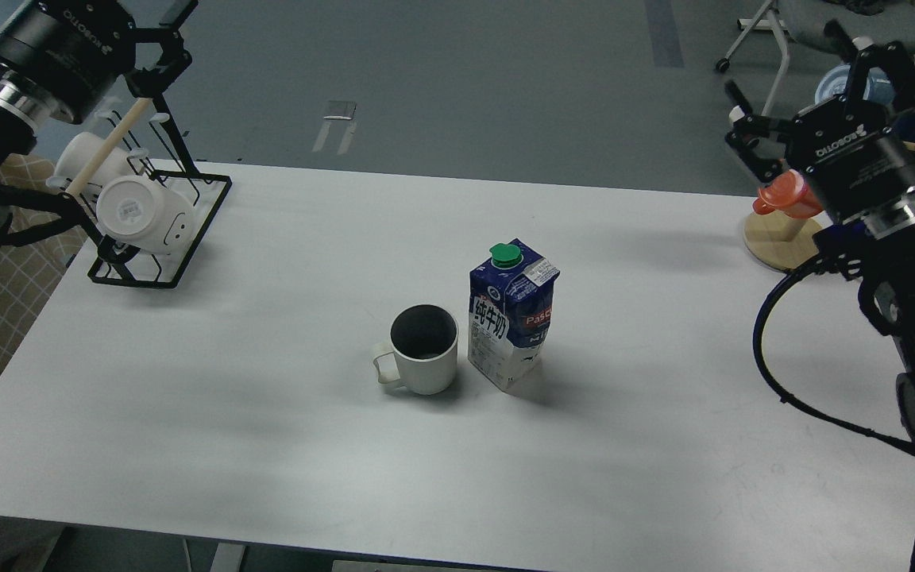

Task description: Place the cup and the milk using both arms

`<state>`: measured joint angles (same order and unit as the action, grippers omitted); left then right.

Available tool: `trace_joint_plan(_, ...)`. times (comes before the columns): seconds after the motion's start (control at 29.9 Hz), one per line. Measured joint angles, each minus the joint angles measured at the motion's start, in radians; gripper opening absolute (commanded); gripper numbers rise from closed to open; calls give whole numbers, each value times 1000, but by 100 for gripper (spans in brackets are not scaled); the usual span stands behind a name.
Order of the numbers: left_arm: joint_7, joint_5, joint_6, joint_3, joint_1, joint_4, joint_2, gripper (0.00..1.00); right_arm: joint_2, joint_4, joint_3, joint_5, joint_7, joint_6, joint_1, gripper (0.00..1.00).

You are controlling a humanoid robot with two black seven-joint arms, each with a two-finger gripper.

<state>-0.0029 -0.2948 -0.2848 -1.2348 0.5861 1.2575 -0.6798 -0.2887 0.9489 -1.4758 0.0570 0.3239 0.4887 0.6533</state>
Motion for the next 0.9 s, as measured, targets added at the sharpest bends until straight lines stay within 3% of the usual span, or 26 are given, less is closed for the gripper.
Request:
trace_joint_plan(0.13,-1,-4,-2,-2,7,-22,21,98,-14,-204,11,-88,0,0,201,100)
trace_joint_plan(0.33,-1,-72,-4,15,136,-148,80,98,-14,-430,58,-288,3,0,401,100)
trace_joint_plan(0.57,-1,-84,-157,20,297,-397,167,98,-4,-433,67,-309,-3,0,431,100)
trace_joint_plan(0.9,2,-89,-198,39,337,-434,195,98,-14,-391,66,-307,-9,0,432,100)
